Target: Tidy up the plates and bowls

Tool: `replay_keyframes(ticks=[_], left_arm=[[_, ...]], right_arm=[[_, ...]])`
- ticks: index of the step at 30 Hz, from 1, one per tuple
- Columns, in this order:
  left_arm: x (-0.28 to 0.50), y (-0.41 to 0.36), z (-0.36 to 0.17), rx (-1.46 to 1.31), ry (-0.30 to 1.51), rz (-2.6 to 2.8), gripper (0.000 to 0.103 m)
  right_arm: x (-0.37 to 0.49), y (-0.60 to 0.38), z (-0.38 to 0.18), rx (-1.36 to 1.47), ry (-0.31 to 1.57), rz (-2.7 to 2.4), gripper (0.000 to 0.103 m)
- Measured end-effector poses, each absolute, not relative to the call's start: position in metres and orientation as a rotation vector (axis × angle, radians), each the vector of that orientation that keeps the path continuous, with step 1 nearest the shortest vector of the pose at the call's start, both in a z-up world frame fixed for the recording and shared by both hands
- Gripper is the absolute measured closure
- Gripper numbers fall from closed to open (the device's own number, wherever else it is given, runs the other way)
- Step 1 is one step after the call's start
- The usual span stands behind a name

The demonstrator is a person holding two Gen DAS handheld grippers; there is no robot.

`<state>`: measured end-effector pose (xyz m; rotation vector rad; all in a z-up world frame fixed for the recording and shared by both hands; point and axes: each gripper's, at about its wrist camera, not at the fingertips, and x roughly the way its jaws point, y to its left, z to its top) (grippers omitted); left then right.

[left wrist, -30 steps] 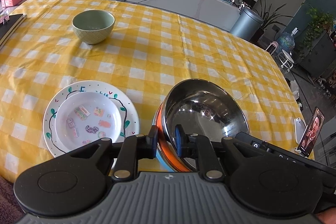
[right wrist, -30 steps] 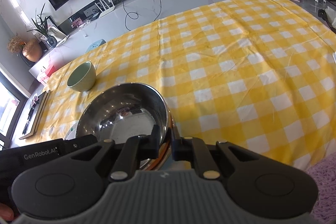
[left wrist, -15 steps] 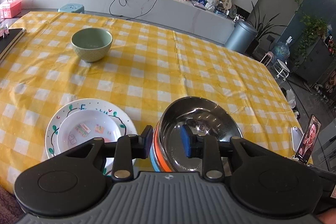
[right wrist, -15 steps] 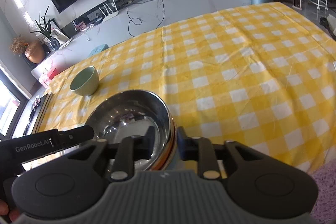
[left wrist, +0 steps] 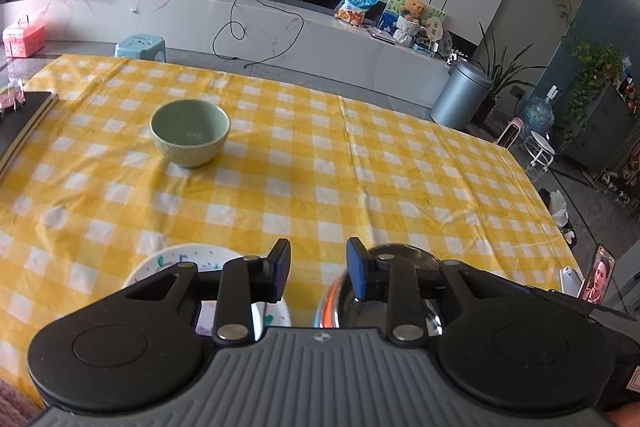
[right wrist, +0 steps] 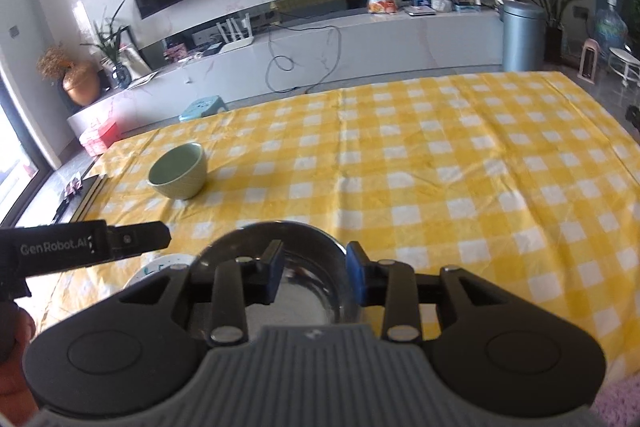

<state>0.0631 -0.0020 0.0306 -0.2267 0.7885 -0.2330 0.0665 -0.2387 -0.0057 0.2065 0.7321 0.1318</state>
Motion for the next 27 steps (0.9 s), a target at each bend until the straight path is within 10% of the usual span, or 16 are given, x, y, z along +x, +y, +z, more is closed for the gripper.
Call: replay_keyframes(ticks=[27], left_arm=[[0.211,0.122,0.023,-0.326,0.867,-0.026,0.064]], right_arm=[[0.261,-0.132,-0.001,0.219,0.995,0.323,0.067]])
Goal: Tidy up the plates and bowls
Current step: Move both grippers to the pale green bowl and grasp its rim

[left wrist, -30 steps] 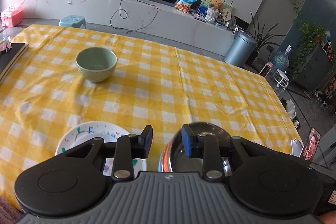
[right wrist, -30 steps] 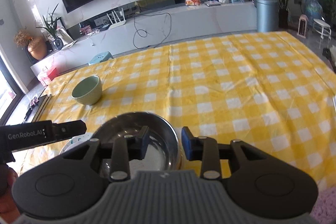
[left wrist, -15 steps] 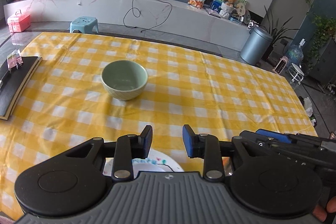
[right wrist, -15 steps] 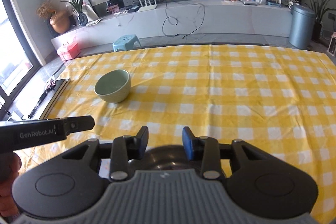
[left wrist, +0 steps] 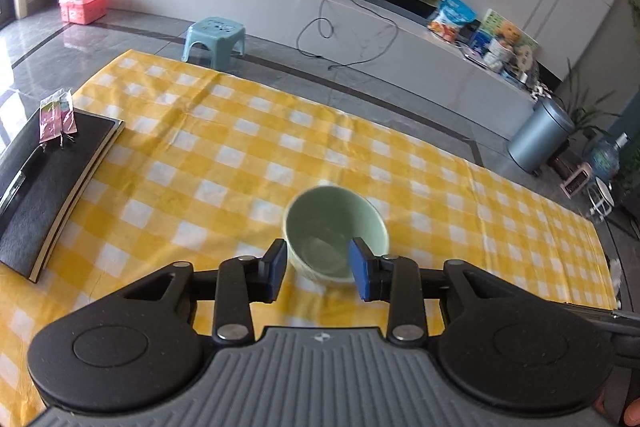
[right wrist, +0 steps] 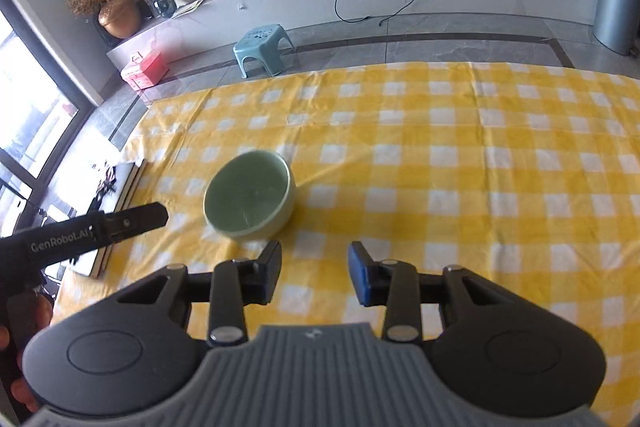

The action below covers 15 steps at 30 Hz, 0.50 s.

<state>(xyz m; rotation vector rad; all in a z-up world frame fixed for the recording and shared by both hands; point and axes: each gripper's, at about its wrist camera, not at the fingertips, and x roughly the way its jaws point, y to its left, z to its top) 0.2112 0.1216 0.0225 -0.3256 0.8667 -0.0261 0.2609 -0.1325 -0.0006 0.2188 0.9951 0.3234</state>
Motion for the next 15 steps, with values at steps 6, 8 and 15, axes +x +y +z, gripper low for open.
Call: replay_keyframes(ticks=[6,8,15], left_arm=[[0.242,0.132,-0.012,-0.39,0.909,-0.01,0.064],[0.247,0.134,-0.022,-0.411,0.913,-0.015,0.064],[0.266,0.135,-0.045,-0.412,0.966,-0.011,0.066]], right_arm=[[0.31,-0.11,-0.023,0.297,1.068,0.302,0.071],[0.319,-0.102,-0.032,0.298,1.085,0.299,0.072],[0.343,-0.081,-0.058,0.316,1.125,0.293,0.081]])
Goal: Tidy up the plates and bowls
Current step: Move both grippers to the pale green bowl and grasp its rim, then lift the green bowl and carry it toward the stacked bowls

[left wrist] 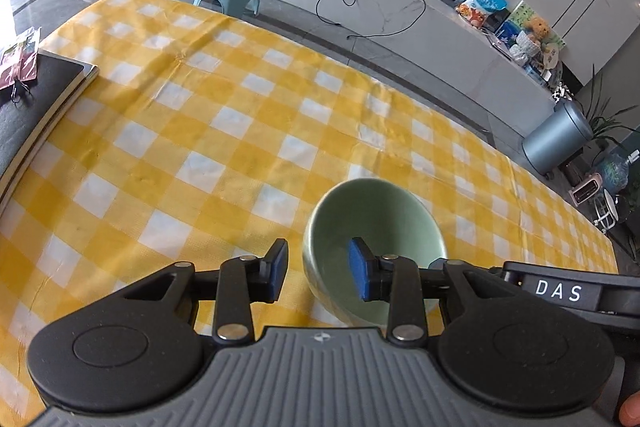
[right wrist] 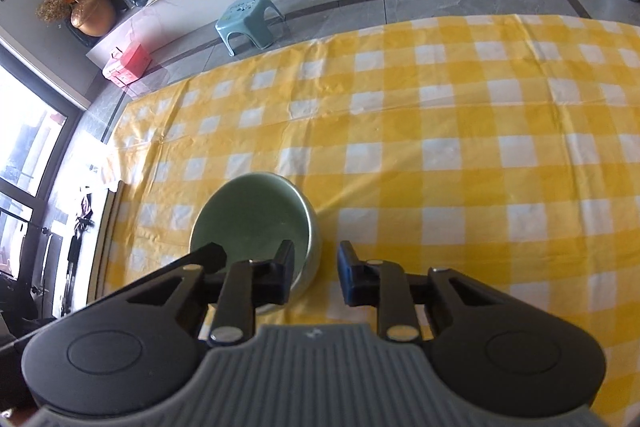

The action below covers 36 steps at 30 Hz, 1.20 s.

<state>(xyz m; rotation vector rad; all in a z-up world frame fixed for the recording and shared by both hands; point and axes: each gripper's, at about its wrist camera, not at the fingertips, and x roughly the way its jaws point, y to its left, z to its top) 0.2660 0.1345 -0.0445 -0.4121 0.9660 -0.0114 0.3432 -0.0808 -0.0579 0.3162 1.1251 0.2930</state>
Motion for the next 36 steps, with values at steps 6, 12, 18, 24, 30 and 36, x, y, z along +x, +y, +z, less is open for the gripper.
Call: replay_keyframes(ticks=[6,12,18,24,30,36], left_arm=[[0.277,0.132,-0.05,-0.4,0.984,-0.014,0.079],[0.283,0.129,-0.056,-0.379,1.004,0.01,0.089],[0.285,0.129,-0.058,-0.378,1.009,0.019,0.094],[0.284,0.13,-0.058,-0.371,1.005,0.013,0.095],[0.283,0.127,-0.055,-0.37,1.013,0.004,0.095],[0.272,0.119,-0.044,-0.364,1.001,-0.022,0.095]], right_arm=[[0.355,-0.071,-0.071,0.334,1.145,0.259,0.087],[0.357,-0.066,-0.081,0.336,1.166,0.246,0.091],[0.358,-0.065,-0.087,0.35,1.174,0.246,0.093],[0.356,-0.064,-0.088,0.349,1.162,0.241,0.094],[0.353,-0.065,-0.086,0.351,1.17,0.225,0.095],[0.344,-0.073,-0.077,0.349,1.161,0.22,0.095]])
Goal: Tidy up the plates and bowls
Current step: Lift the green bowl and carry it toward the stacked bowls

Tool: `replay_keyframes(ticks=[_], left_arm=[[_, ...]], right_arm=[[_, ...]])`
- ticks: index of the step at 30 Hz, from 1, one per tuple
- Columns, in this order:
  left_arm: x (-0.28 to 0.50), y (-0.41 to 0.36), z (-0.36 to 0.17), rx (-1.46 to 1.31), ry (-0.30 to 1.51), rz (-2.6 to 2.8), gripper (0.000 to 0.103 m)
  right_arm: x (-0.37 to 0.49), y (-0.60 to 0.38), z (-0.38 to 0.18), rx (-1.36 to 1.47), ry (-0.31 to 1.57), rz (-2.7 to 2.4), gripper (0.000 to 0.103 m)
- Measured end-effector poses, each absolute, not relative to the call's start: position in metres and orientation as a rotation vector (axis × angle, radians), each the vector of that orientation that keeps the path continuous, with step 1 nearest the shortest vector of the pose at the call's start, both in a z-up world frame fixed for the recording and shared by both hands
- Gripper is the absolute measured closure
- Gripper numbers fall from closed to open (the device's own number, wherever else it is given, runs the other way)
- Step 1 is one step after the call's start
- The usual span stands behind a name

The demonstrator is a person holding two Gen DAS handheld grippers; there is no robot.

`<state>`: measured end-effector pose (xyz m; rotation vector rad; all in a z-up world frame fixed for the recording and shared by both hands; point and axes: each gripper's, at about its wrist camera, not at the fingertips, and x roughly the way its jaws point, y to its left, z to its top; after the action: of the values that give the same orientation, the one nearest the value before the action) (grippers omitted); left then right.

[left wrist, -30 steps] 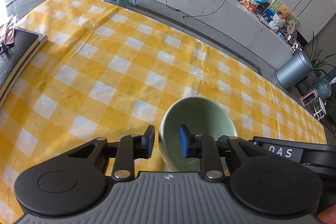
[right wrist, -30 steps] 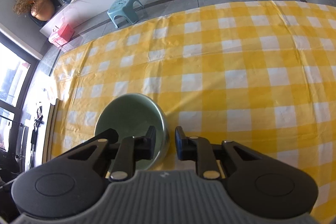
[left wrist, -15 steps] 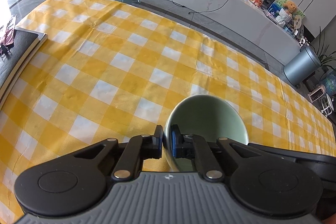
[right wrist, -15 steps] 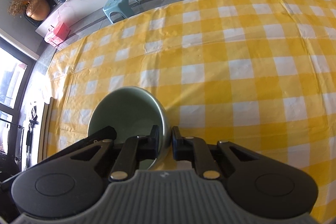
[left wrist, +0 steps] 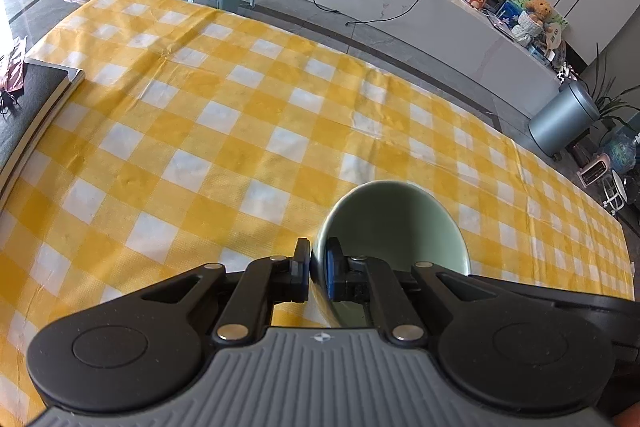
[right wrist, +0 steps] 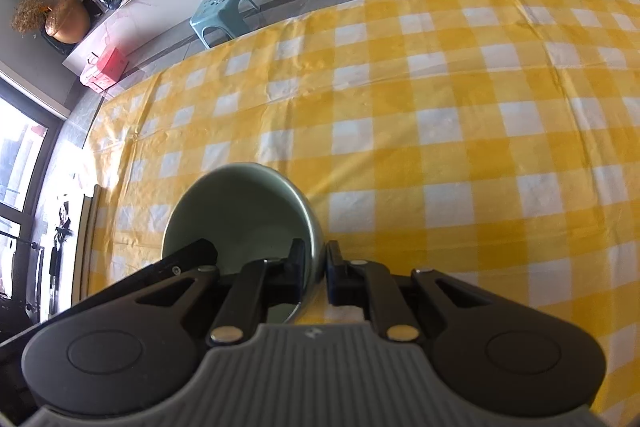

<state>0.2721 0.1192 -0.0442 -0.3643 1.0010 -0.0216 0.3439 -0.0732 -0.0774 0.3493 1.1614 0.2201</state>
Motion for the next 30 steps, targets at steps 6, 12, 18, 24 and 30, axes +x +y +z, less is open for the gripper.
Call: replay_keyframes(ticks=[6,12,18,24,30], left_arm=[[0.245,0.103,-0.024,-0.372,0.99,-0.052,0.096],[0.206,0.078,0.01,-0.35,0.951,-0.104,0.095],[0.155,0.045,0.037,-0.314,0.894,-0.146,0.095],[0.107,0.017,0.048,-0.32,0.853,-0.188,0.095],[0.075,-0.009,0.045,-0.33,0.863,-0.228,0.095]], right_arm=[[0.318,-0.091,-0.056,0.35,1.134,0.218,0.095],[0.271,-0.126,-0.027,0.388,1.089,0.224,0.095],[0.21,-0.163,0.002,0.416,1.023,0.225,0.095],[0.149,-0.2,0.018,0.427,0.957,0.214,0.095],[0.103,-0.231,0.021,0.418,0.95,0.185,0.095]])
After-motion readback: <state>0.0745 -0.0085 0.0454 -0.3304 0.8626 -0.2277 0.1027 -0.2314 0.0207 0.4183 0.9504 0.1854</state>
